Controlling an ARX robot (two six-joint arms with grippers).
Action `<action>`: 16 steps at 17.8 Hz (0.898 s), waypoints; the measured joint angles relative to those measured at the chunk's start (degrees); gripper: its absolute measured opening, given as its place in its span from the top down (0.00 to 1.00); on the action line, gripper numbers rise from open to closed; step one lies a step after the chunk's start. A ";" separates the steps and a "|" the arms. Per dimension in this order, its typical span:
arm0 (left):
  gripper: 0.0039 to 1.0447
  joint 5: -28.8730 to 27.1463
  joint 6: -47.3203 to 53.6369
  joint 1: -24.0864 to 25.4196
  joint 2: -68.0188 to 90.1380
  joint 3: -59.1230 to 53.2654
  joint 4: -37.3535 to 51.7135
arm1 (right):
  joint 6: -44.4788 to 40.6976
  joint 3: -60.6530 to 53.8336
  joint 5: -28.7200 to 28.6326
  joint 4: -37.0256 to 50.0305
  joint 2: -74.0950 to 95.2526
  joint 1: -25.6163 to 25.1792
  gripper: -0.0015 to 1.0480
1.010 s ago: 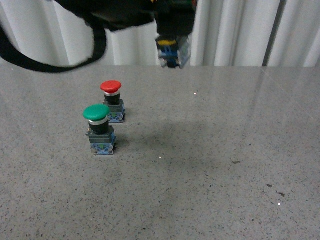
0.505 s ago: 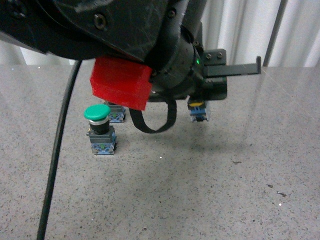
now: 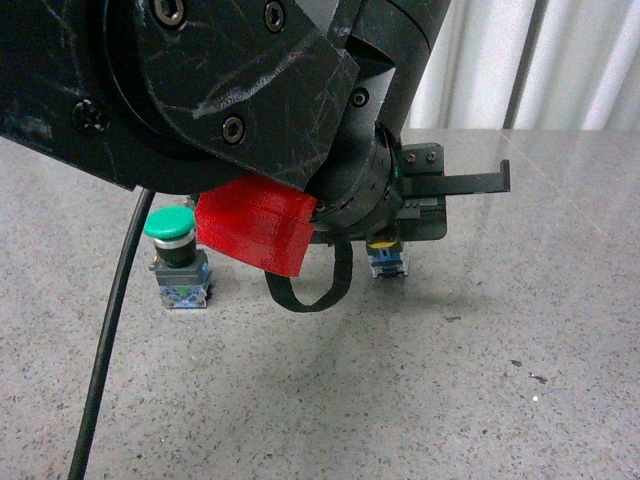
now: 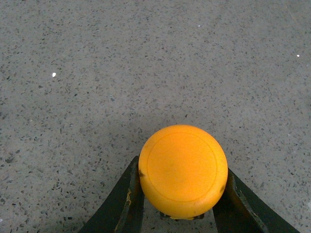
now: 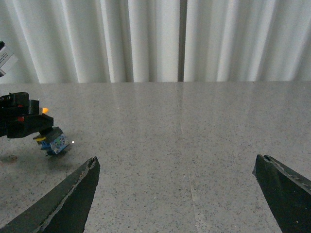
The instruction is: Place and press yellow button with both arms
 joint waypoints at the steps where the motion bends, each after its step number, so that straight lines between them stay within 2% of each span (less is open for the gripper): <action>1: 0.70 -0.35 -0.13 -0.02 0.04 0.02 -0.20 | 0.00 0.00 0.00 0.00 0.00 0.00 0.06; 6: 0.70 -0.37 -1.29 -0.24 0.33 0.04 -0.98 | 0.00 0.00 0.00 0.00 0.00 0.00 0.06; 7: 0.66 -0.35 -1.62 -0.24 0.33 0.13 -1.25 | 0.00 0.00 0.00 0.02 0.00 0.00 0.06; 10: 0.32 0.39 -2.60 -0.28 0.35 0.17 -1.05 | 0.00 0.00 0.00 0.02 0.00 0.00 0.06; 13: 0.04 0.39 -2.51 -0.39 0.00 1.33 -0.52 | 0.00 0.00 0.00 0.00 0.00 0.00 0.06; 16: 0.06 0.37 -2.12 -0.39 -1.62 1.66 -0.46 | 0.00 0.00 0.00 0.02 0.00 0.00 0.06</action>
